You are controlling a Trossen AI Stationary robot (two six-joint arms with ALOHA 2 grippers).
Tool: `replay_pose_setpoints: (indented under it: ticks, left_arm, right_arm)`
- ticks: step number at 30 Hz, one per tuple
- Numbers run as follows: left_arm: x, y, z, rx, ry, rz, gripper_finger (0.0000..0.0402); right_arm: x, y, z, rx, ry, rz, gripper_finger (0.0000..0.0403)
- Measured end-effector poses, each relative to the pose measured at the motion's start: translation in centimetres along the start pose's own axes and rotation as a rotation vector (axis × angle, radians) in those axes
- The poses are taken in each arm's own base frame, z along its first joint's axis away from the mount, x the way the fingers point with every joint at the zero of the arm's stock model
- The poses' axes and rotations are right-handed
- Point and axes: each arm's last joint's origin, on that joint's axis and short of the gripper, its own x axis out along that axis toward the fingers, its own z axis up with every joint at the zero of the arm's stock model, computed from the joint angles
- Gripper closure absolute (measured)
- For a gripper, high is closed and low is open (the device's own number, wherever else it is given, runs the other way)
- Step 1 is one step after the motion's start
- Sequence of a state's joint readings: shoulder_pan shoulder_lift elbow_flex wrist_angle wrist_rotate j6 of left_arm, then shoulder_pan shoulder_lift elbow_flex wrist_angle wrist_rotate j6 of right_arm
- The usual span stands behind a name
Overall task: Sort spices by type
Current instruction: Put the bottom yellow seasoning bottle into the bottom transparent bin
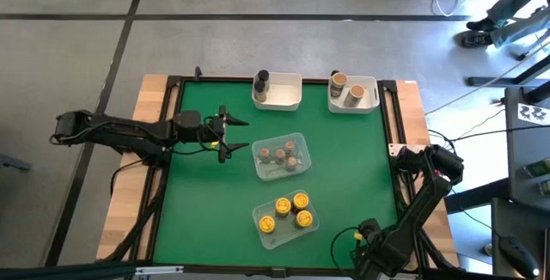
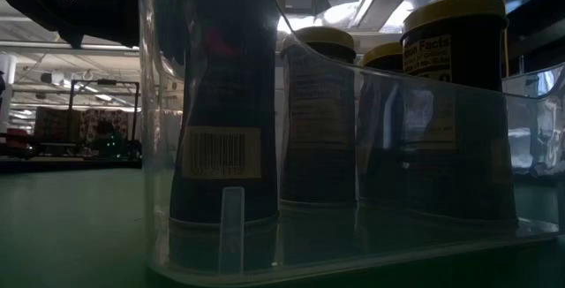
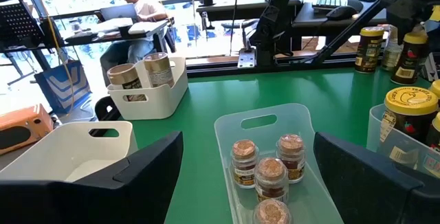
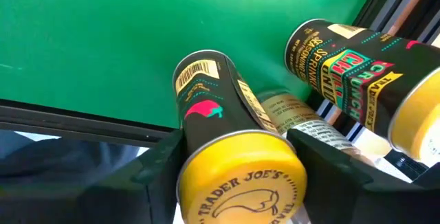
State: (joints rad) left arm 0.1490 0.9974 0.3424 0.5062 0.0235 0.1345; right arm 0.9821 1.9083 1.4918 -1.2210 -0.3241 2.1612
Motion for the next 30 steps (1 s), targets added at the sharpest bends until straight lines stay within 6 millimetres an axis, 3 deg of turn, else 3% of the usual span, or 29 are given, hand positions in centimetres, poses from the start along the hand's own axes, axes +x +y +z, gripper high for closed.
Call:
replay_pose_setpoints:
  ticks: [8, 13, 22, 30]
  left_arm:
    - [0.0, 0.0, 0.0, 0.0, 0.0, 0.0, 0.0088]
    - [0.0, 0.0, 0.0, 0.0, 0.001, 0.0, 0.0088]
    - [0.0, 0.0, 0.0, -0.001, 0.002, 0.0, 0.0088]
    - [0.0, 0.0, 0.0, 0.0, 0.002, 0.0, 0.0088]
  right_arm:
    - [-0.2, 0.3, 0.2, -0.024, 0.0, 0.027, 0.0171]
    - [-1.6, 1.4, 0.8, -0.07, -0.059, 0.118, 0.0167]
    - [-6.1, 3.4, 3.0, -0.138, -0.138, 0.266, 0.0169]
    - [-12.3, 4.5, 3.6, -0.171, -0.2, 0.514, 0.0172]
